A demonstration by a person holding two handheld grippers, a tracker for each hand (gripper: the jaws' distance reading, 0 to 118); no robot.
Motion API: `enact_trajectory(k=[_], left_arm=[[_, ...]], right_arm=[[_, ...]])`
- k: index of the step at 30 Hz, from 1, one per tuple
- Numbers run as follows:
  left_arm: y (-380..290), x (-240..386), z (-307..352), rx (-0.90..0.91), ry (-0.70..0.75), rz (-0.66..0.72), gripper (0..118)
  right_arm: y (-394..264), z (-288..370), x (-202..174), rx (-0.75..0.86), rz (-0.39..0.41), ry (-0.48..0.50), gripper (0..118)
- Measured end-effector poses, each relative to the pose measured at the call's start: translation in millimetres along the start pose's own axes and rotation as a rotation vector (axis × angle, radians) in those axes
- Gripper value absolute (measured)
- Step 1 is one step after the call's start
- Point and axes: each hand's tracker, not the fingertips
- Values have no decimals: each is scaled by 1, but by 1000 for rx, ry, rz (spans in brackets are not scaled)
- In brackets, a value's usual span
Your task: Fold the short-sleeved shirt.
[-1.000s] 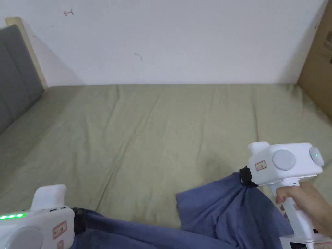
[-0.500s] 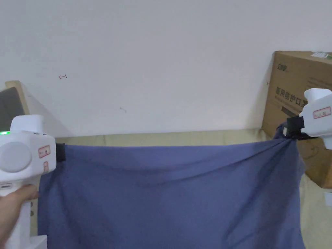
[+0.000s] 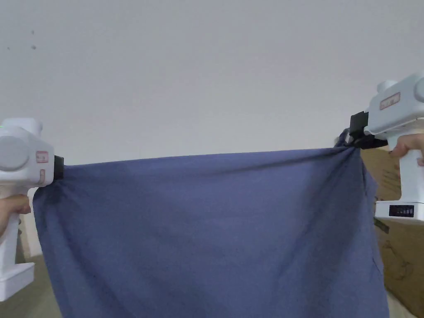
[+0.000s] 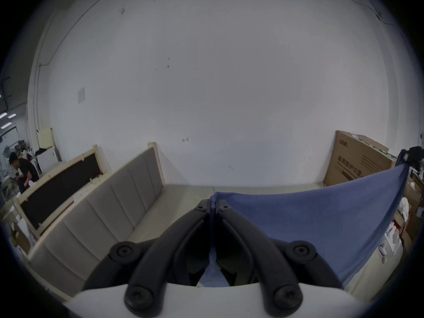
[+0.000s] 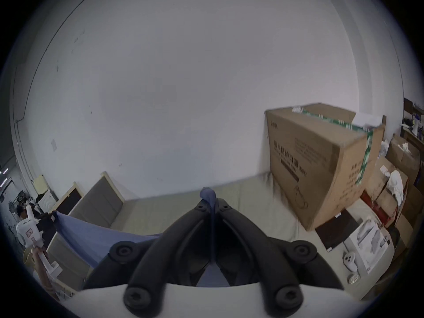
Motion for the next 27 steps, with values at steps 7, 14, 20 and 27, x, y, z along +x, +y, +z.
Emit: enact_trajectory(k=[7, 14, 20, 27], left_arm=[[93, -13, -27, 83, 26, 27, 1], [114, -10, -52, 184, 119, -5, 1], [43, -6, -107, 93, 155, 14, 1], [-128, 16, -212, -228, 151, -36, 1]], right_arm=[[69, -20, -39, 77, -11, -42, 2], [80, -32, -62, 114, 40, -38, 2], [23, -88, -48, -8, 35, -13, 2], [-116, -213, -13, -287, -2, -65, 2]])
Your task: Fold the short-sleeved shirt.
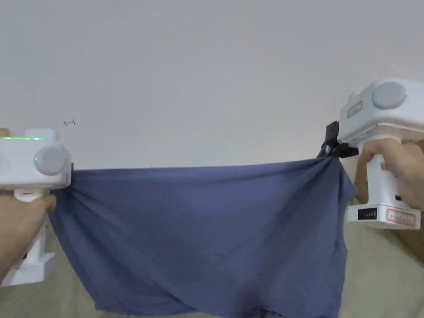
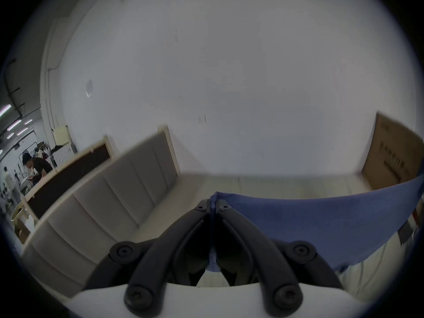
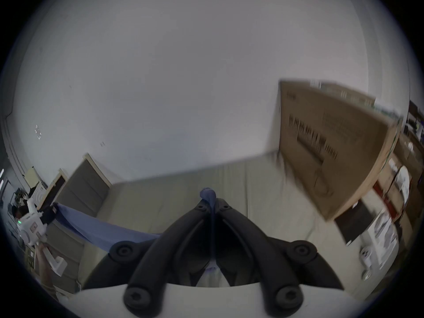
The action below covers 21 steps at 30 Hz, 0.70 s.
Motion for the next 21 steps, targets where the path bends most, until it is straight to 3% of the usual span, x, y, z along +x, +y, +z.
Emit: enact_trajectory(k=[5, 7, 9, 11, 15, 19, 21], left_arm=[[-118, 27, -75, -215, -38, 1, 1], [-155, 37, -93, -290, -12, -41, 1], [-187, 33, -107, -332, -25, -47, 1], [-203, 28, -114, -372, -39, -11, 1], [-214, 11, -103, -373, -47, -10, 1], [-217, -10, -47, -295, -99, 14, 1], [-224, -24, -5, -272, -125, 28, 1]], right_arm=[[-97, -107, 33, -241, -53, -69, 2], [-135, -131, 47, -315, -130, -71, 2], [-166, -148, 59, -370, -130, -89, 2], [-187, -151, 64, -394, -98, -112, 2], [-203, -132, 74, -407, -110, -92, 2], [-211, -72, 78, -329, -188, 7, 2], [-223, -37, 79, -315, -156, 53, 2]])
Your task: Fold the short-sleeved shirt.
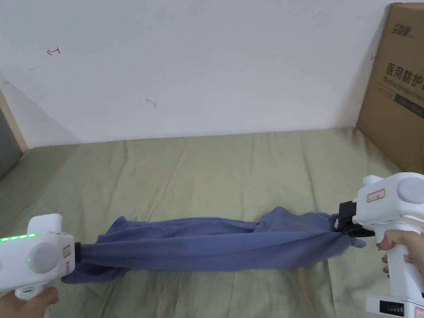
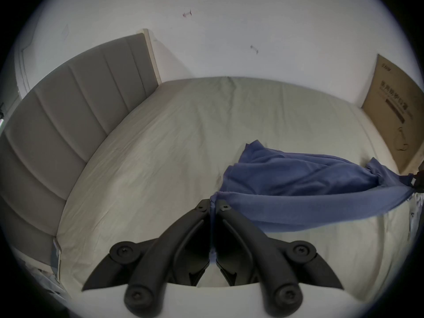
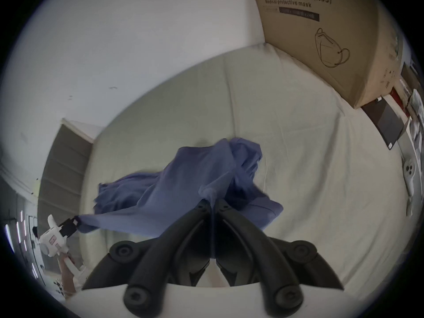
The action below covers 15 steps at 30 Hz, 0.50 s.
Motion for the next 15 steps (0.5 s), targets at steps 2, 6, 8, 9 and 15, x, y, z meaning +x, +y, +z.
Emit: enact_trajectory(k=[2, 6, 8, 9, 15], left_arm=[[-22, -15, 38, 11, -40, 6, 1], [-82, -32, 112, 38, -27, -24, 1], [-118, -45, 133, 36, -27, -50, 1], [-134, -48, 143, 32, -29, -59, 1], [-227, -70, 191, -33, -44, -59, 1]], right_arm=[[-32, 31, 2, -11, 97, -54, 2], [-107, 85, 21, 15, 31, 8, 2], [-150, 110, 35, 39, -8, 57, 2], [-169, 119, 37, 32, 7, 26, 2], [-271, 143, 79, -36, 4, -20, 2]])
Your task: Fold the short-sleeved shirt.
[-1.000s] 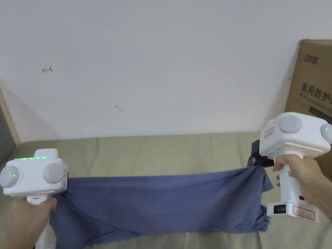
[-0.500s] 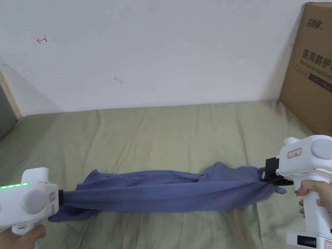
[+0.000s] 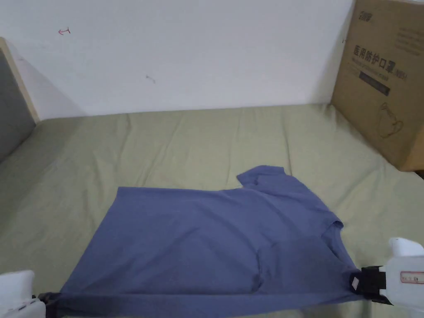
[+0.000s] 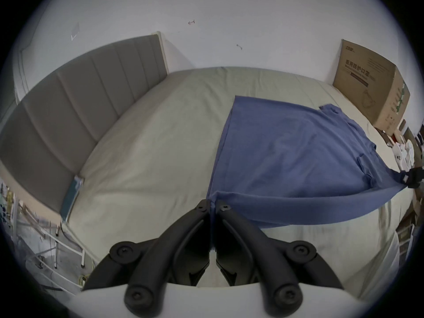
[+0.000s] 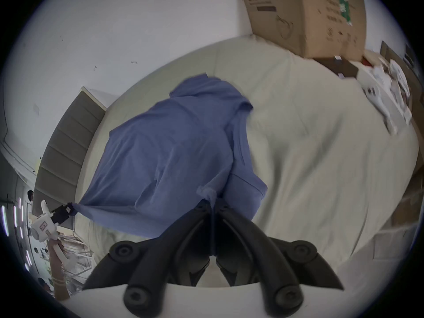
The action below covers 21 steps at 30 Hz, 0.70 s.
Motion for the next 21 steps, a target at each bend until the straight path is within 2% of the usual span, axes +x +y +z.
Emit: enact_trajectory(k=[1, 2, 4, 7, 10, 11, 12, 13, 14, 15, 18, 20, 21], left_arm=[[-11, -2, 5, -4, -4, -11, 1], [-21, -1, 11, -9, 8, -14, 1], [-38, -1, 23, -5, -9, -22, 1], [-52, 1, 31, 4, -15, -58, 4], [-59, 4, 31, -14, -8, -75, 24], [-62, 2, 31, -12, -7, -68, 24], [-63, -1, 32, -14, -24, -55, 51], [-62, -1, 33, -24, -38, -43, 73], [-62, -1, 37, -27, -43, -36, 91], [-62, -2, 42, -16, -52, -25, 101], [-62, -4, 62, 25, -89, -5, 99], [-64, -6, 74, 65, -138, 21, 94], [-66, -4, 81, 61, -167, 17, 75]], right_arm=[[-13, 3, 6, -6, -32, -13, 2], [-25, 6, 10, -7, -29, -18, 2], [-42, 11, 14, 1, -7, -65, 2], [-56, 13, 16, 1, 40, -83, 2], [-60, 12, 16, 22, 58, -88, 3], [-60, 11, 15, 25, 61, -91, 3], [-61, 11, 13, 30, 83, -112, 18], [-62, 11, 11, 37, 112, -136, 43], [-63, 13, 8, 37, 130, -145, 72], [-65, 18, 6, 52, 141, -152, 90], [-67, 35, -1, 83, 166, -133, 89], [-71, 46, -6, 121, 213, -100, 88], [-74, 49, -8, 131, 220, -95, 81]])
